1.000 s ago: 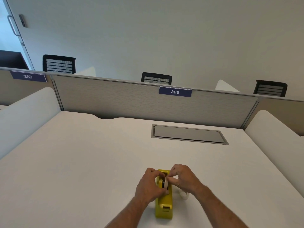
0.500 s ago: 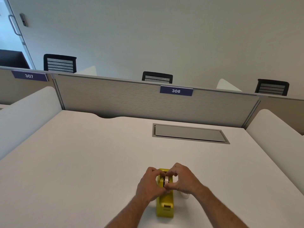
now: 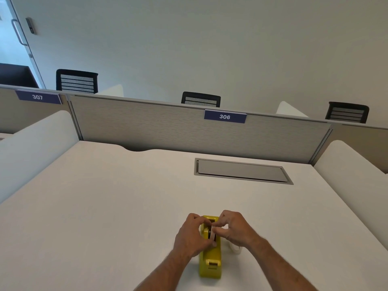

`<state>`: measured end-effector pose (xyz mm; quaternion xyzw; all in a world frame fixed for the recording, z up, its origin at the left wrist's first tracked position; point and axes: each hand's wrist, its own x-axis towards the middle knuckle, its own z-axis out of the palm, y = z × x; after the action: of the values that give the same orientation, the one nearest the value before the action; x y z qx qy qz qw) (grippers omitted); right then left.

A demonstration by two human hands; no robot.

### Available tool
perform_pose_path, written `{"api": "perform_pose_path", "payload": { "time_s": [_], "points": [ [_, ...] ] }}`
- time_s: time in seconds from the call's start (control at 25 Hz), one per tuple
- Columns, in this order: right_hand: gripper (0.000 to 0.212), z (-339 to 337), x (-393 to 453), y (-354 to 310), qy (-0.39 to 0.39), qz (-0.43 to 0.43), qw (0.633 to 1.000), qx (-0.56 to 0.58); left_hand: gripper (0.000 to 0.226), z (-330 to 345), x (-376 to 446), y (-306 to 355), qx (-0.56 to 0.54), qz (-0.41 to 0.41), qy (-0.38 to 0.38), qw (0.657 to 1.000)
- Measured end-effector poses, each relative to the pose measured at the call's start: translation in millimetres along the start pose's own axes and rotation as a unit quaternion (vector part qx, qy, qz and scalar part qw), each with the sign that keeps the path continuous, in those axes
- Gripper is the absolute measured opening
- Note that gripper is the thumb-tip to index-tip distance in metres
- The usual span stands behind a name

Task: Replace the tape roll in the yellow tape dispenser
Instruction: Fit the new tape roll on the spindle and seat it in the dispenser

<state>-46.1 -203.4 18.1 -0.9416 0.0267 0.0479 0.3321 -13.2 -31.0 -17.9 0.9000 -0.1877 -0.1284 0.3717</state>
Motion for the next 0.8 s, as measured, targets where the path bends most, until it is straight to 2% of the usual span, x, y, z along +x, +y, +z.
{"api": "perform_pose_path", "payload": {
  "time_s": [0.24,0.4,0.8],
  "points": [
    [0.005,-0.6,2.7,0.5,0.006,-0.007,1.0,-0.01,0.06,-0.4,-0.1,-1.3,0.001,0.006,-0.003,1.0],
    [0.021,0.1,0.3,-1.0,0.006,-0.021,0.999,-0.047,0.059,-0.4,1.6,-2.6,-0.001,0.014,0.0,1.0],
    [0.014,-0.6,3.1,2.1,0.012,-0.009,0.999,-0.039,0.061,-0.8,1.6,-1.7,0.005,0.009,-0.003,1.0]
  ]
}}
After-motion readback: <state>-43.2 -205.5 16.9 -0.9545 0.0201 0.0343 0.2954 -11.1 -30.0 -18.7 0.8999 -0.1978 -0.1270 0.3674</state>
